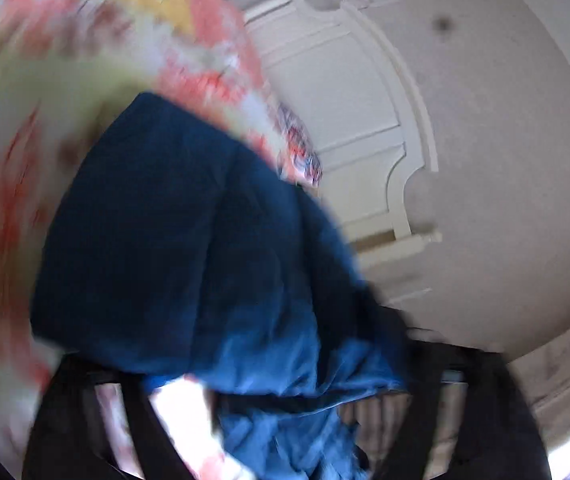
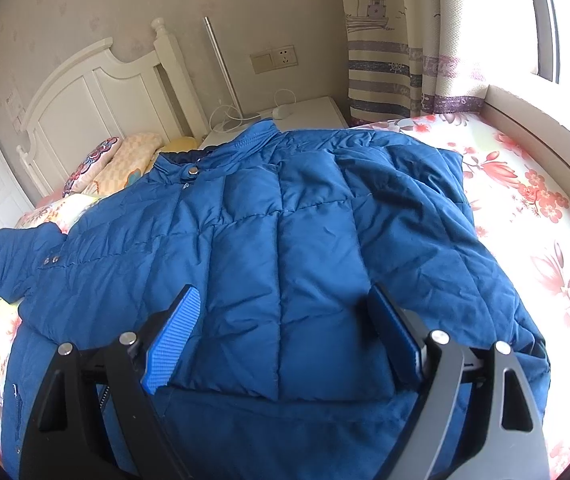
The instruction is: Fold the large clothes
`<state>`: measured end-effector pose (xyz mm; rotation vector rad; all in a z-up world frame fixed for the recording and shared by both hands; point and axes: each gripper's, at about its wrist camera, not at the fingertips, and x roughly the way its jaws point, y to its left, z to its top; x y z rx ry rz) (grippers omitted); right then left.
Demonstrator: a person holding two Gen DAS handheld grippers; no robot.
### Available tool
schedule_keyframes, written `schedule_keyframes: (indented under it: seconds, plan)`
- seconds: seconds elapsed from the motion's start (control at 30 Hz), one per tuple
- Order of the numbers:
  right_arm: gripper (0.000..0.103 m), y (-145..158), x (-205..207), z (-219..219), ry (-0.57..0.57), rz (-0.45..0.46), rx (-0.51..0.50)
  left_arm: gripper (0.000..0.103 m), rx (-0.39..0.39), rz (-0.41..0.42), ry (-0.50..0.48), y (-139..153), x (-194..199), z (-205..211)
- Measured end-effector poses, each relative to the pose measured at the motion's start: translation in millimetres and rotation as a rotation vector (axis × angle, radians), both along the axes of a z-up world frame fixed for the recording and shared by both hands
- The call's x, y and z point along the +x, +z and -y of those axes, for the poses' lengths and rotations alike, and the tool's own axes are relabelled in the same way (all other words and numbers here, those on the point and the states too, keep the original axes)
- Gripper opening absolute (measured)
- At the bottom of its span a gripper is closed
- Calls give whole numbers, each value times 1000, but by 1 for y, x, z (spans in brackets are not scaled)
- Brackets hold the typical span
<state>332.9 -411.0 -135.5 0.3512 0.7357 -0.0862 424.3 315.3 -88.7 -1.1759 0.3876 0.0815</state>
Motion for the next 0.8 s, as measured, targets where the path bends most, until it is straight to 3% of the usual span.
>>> schedule_keyframes:
  seconds: [0.07, 0.13, 0.27, 0.4, 0.47, 0.53, 0.63, 0.7, 0.8]
  plan:
    - [85, 0, 0, 0, 0, -1, -1, 25, 36, -21, 21, 14, 2, 2]
    - [85, 0, 0, 0, 0, -2, 0, 21, 155, 36, -13, 43, 1, 23]
    - [85, 0, 0, 0, 0, -2, -1, 20, 456, 253, -234, 121, -7, 121]
    - [85, 0, -1, 2, -10, 8, 3, 20, 613, 427, -541, 170, -20, 239]
    - [85, 2, -6, 8, -54, 36, 20, 20, 624, 443, -687, 173, -18, 295]
    - [85, 4, -13, 19, -98, 75, 62, 20, 600, 392, -842, 161, -11, 349]
    - [85, 1, -20, 37, -148, 105, 139, 20, 527, 274, -1025, 131, -17, 396]
    - [85, 0, -21, 43, -150, 107, 163, 20, 486, 285, -1047, 120, -26, 399]
    - [85, 1, -19, 42, -135, 105, 154, 21, 483, 307, -960, 114, -36, 375]
